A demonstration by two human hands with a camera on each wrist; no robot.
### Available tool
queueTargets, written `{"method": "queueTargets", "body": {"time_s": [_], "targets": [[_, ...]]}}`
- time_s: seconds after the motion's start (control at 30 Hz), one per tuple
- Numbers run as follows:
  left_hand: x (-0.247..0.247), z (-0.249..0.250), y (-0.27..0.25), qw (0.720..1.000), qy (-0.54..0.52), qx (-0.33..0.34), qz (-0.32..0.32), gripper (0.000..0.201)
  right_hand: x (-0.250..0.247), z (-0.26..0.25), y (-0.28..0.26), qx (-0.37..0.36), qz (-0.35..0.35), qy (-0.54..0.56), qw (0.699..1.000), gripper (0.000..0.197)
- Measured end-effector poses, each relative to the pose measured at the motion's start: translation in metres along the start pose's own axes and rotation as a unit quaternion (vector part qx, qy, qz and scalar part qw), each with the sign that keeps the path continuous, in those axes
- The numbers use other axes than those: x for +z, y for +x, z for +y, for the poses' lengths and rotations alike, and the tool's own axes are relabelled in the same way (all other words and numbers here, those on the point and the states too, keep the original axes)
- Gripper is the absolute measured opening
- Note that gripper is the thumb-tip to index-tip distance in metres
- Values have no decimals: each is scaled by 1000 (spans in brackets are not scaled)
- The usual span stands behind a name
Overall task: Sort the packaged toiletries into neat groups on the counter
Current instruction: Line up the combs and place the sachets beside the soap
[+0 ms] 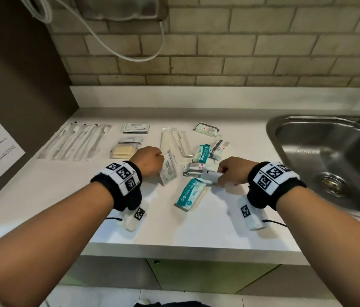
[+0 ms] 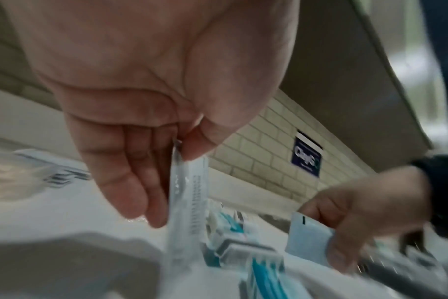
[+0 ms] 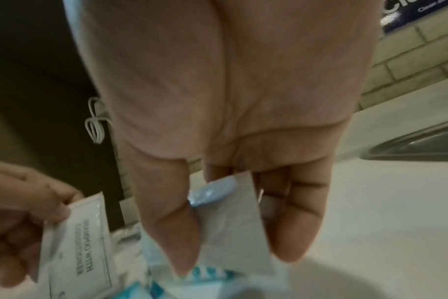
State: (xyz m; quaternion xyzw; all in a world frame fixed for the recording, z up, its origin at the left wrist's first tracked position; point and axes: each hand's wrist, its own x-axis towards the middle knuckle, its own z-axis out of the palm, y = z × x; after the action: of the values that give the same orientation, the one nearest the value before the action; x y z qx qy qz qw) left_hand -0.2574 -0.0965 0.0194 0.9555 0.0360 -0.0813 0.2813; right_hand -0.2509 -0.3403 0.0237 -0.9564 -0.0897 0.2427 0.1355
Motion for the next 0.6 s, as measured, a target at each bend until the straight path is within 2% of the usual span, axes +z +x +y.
{"method": "queueTargets", "body": {"time_s": [0.1, 0.23, 0.43, 0.5, 0.6], "targets": [[-10, -2, 5, 981, -189, -34, 0, 23, -16, -11, 4, -60, 57, 111, 990, 22], [-21, -6, 9, 966, -255, -35, 5, 25, -33, -33, 5, -128, 97, 242, 957, 40], [-46, -30, 12, 922, -384, -49, 29, 18, -42, -80, 19, -224, 177, 285, 915, 21], [-59, -42, 14, 909, -410, -49, 48, 17, -45, -100, 30, -236, 158, 287, 915, 31], [-84, -66, 20, 898, -430, -48, 80, 46, -51, -124, 49, -245, 82, 254, 932, 55]]}}
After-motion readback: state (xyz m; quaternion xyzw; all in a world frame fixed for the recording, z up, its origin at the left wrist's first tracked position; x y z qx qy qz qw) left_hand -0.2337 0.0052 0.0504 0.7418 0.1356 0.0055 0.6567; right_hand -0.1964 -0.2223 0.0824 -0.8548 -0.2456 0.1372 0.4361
